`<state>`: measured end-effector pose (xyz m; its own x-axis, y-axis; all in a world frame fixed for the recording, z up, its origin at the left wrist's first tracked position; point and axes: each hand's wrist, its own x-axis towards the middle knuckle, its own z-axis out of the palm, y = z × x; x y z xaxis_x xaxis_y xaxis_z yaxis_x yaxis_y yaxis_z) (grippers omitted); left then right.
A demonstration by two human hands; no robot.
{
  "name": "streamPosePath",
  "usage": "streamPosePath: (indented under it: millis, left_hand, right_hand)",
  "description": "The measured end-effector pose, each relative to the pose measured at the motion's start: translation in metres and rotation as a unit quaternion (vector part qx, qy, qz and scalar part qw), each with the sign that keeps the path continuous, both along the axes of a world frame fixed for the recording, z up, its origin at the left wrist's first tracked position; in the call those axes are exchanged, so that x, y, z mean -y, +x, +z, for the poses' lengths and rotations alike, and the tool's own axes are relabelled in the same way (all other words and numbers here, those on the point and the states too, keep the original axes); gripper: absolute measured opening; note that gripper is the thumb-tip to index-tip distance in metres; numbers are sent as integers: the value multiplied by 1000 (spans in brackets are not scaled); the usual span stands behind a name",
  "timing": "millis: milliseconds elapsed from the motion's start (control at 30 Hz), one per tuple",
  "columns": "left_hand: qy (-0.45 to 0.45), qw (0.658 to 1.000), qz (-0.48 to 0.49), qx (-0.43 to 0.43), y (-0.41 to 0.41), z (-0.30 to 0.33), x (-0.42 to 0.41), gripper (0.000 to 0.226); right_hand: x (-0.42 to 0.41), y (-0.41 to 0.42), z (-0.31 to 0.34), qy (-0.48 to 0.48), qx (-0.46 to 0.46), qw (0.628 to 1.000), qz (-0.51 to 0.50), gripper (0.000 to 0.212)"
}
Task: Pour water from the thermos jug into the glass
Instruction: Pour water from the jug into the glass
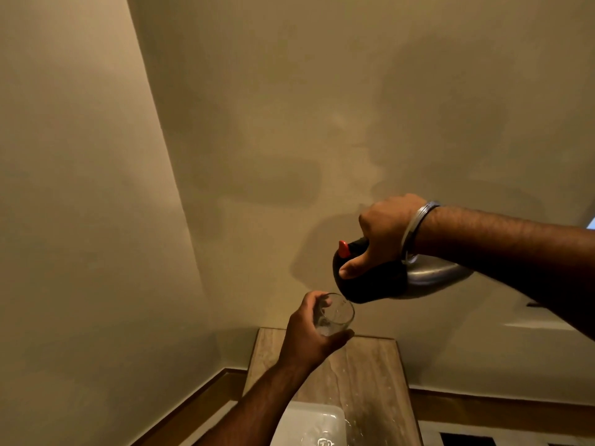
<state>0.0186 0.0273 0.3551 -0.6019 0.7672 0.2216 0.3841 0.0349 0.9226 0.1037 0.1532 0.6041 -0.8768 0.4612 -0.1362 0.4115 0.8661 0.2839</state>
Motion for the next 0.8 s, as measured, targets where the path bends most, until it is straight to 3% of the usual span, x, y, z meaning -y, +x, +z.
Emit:
streamPosePath:
  millis: [800]
  left_hand:
    - [-37,999,4,0,-6,-13,-23,72]
  right_hand:
    - [-11,-12,3,27,11,1000,11,83]
